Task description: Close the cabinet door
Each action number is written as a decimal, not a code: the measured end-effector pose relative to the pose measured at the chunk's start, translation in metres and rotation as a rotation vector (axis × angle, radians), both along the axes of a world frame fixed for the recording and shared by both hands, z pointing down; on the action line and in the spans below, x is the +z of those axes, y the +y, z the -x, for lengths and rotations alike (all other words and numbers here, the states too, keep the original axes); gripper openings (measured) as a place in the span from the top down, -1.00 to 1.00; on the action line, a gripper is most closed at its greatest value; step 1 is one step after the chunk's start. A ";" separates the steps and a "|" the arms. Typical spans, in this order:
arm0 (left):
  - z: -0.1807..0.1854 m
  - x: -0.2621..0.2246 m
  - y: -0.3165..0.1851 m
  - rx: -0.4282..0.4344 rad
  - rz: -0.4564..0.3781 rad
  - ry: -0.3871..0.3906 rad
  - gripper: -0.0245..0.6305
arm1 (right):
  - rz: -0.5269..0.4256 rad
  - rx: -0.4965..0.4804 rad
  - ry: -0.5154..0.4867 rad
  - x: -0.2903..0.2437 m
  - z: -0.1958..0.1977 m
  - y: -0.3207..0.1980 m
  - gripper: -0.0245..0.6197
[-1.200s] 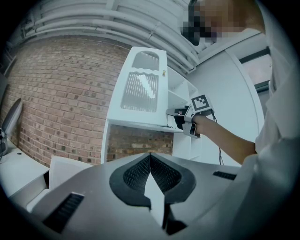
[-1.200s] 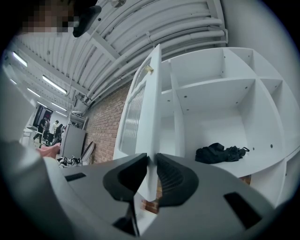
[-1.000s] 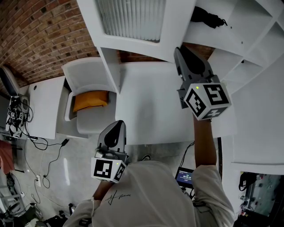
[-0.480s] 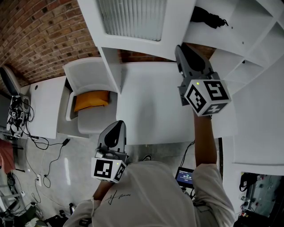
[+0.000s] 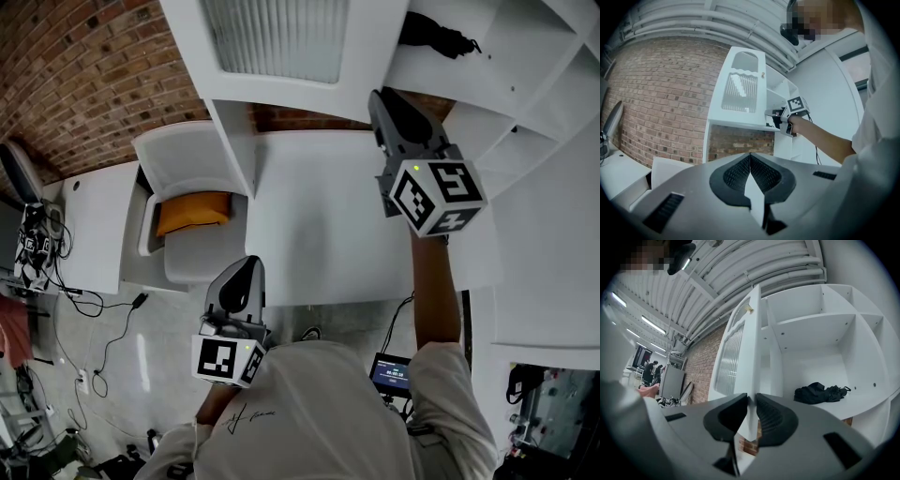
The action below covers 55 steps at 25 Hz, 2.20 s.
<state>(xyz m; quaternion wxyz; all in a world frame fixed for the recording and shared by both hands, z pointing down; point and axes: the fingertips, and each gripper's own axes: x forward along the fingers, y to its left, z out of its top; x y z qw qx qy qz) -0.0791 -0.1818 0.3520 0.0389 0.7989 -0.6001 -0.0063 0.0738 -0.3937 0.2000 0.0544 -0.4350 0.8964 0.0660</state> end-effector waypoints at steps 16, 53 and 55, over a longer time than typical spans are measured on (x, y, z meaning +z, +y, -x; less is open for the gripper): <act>0.002 0.005 0.003 -0.022 0.013 -0.001 0.88 | -0.001 -0.003 0.005 0.001 -0.001 -0.011 0.71; 0.006 0.006 -0.002 -0.039 0.016 0.023 0.88 | 0.023 0.025 -0.033 0.000 -0.002 -0.039 0.72; 0.007 0.007 -0.002 -0.041 0.018 0.023 0.88 | 0.025 0.026 -0.031 0.000 -0.001 -0.041 0.72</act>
